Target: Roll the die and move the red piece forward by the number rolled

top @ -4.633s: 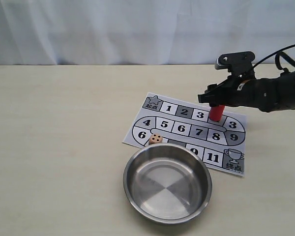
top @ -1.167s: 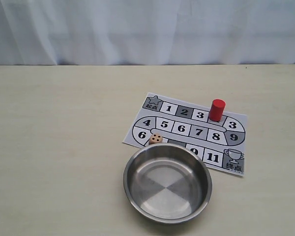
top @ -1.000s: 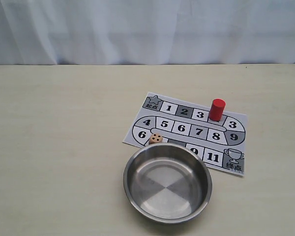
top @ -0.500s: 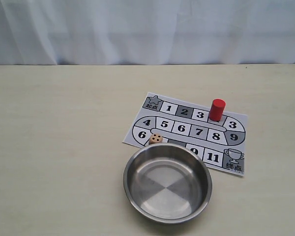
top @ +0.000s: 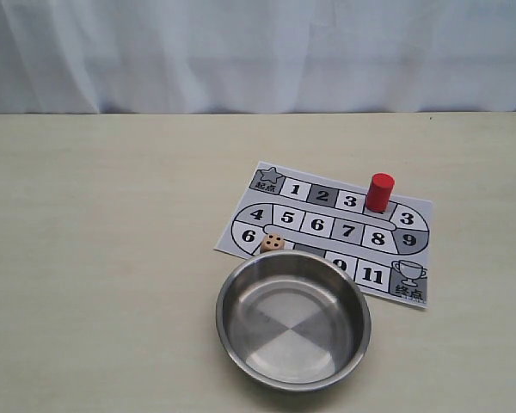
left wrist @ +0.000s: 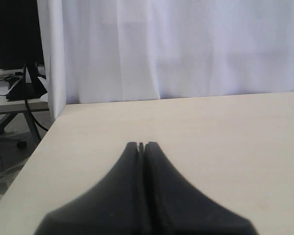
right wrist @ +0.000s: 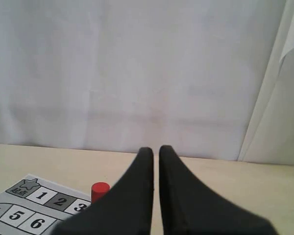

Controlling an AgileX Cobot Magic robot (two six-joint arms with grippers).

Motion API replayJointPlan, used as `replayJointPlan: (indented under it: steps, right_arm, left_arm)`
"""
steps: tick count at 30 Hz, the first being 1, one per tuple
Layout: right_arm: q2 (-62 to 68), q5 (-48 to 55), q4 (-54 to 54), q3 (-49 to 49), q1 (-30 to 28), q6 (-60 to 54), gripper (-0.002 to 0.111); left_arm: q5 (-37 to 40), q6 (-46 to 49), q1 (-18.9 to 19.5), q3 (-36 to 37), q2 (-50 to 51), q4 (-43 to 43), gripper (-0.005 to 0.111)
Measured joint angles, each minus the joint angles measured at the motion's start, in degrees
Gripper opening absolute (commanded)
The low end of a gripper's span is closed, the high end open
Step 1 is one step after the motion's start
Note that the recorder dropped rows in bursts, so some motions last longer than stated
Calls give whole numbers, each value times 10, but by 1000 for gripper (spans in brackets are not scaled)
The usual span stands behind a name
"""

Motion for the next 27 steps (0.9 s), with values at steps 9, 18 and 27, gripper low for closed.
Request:
replayJointPlan:
  steps: [9, 18, 27]
  right_arm:
    - [0, -14, 0, 11, 0, -6, 4]
    - [0, 40, 0, 11, 0, -6, 4]
    - [0, 46, -47, 11, 0, 39, 4]
  left_arm:
    - [0, 0, 0, 0, 0, 0, 0]
    - [0, 0, 0, 0, 0, 0, 0]
    - [0, 0, 0, 0, 0, 0, 0]
